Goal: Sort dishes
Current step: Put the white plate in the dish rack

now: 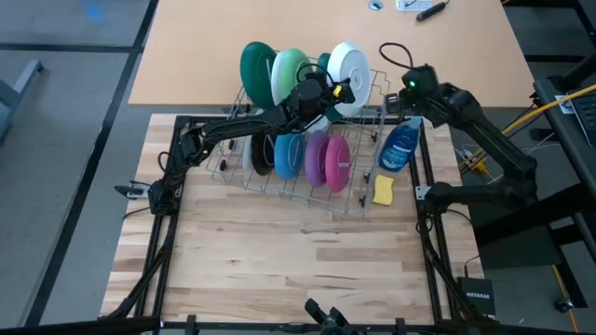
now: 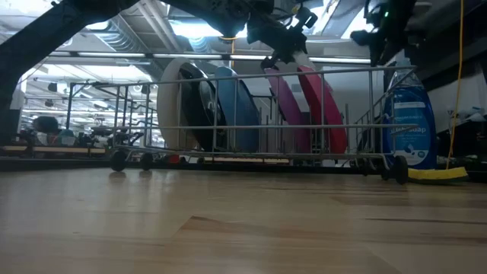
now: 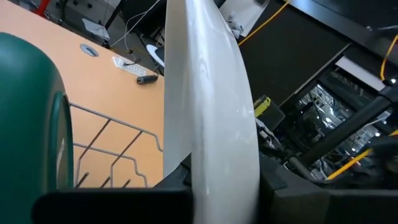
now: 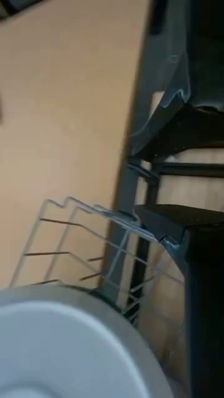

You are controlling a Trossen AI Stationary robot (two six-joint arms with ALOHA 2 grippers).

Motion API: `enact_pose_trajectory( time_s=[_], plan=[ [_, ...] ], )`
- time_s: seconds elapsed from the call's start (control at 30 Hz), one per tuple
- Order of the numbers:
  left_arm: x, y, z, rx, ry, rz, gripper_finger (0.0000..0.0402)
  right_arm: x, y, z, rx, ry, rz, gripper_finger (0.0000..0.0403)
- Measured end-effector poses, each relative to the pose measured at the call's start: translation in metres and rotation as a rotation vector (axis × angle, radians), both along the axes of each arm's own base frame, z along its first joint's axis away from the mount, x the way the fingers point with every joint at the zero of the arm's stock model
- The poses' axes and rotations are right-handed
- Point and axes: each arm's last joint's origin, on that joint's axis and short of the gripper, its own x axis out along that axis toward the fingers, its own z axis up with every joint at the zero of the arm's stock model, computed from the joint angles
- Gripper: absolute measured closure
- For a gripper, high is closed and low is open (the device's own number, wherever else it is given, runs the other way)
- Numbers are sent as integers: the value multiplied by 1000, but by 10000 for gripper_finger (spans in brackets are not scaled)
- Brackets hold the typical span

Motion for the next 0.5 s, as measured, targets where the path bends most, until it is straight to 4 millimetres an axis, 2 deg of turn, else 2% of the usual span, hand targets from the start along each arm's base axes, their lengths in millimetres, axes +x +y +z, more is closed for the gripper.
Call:
enact_pose_trajectory(
  time_s=[0.23,0.5],
  plan=[
    [0,0,-2,-12,19,-16,355,-3,-48,-28,143,-3,-73,267],
    [0,-1,-6,-13,81,-62,355,2,-76,-49,198,24,-89,267]
  ],
)
